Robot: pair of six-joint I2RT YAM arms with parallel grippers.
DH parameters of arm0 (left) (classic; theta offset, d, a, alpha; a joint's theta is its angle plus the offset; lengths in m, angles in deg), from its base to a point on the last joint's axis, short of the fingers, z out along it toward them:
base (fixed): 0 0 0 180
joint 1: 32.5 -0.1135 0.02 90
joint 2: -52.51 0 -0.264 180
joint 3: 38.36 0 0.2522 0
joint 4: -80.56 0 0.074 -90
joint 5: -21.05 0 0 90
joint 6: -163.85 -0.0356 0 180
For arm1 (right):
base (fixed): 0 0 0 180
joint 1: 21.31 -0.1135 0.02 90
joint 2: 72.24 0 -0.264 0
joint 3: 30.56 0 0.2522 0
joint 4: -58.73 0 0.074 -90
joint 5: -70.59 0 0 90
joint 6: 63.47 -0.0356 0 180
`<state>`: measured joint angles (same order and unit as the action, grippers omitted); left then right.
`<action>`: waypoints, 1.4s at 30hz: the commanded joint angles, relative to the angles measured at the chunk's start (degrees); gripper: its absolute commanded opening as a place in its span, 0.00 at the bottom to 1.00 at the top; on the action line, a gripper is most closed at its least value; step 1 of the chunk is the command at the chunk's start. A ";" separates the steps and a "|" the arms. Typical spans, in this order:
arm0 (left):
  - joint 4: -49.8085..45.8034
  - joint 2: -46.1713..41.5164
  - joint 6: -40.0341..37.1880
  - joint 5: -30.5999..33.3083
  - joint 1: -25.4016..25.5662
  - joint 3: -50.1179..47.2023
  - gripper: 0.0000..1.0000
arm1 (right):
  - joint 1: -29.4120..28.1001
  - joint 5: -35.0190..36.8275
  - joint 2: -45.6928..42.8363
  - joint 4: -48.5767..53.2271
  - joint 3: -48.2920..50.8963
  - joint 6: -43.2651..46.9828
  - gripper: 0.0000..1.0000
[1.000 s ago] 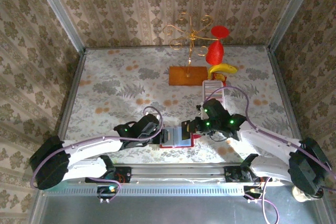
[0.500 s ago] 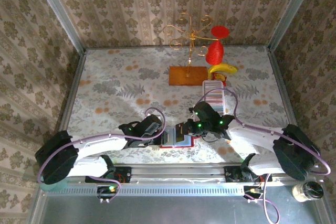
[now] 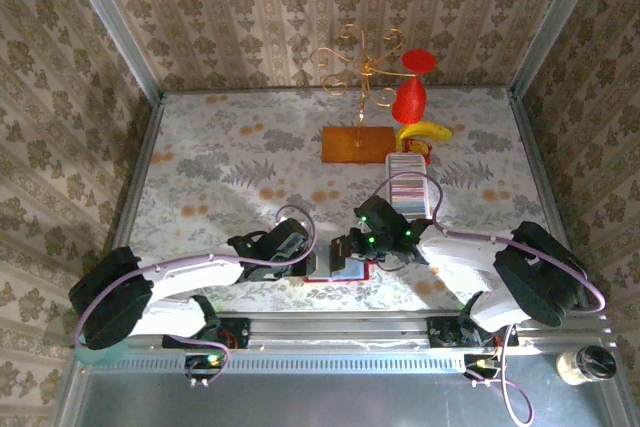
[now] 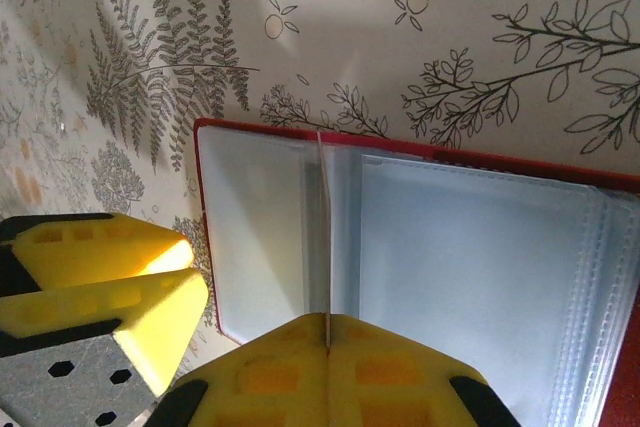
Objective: Put the credit cards into the card holder
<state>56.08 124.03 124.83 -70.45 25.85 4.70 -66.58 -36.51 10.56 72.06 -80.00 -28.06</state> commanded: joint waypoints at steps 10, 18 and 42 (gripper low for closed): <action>-0.07 1.42 -0.81 0.00 -0.43 -0.62 0.26 | -1.78 1.37 2.23 -3.08 -0.55 -2.92 0.00; 0.05 1.86 -0.71 -0.09 -0.33 -0.82 0.24 | -2.24 0.86 0.63 -2.56 1.42 -4.67 0.00; -0.27 3.44 -0.46 0.81 0.56 -0.91 0.19 | -2.37 -4.96 1.22 -8.68 3.38 -10.91 0.00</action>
<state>56.34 126.46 124.83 -70.43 25.96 4.61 -68.51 -39.42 11.88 65.16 -77.57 -37.18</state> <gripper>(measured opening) 0.196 0.044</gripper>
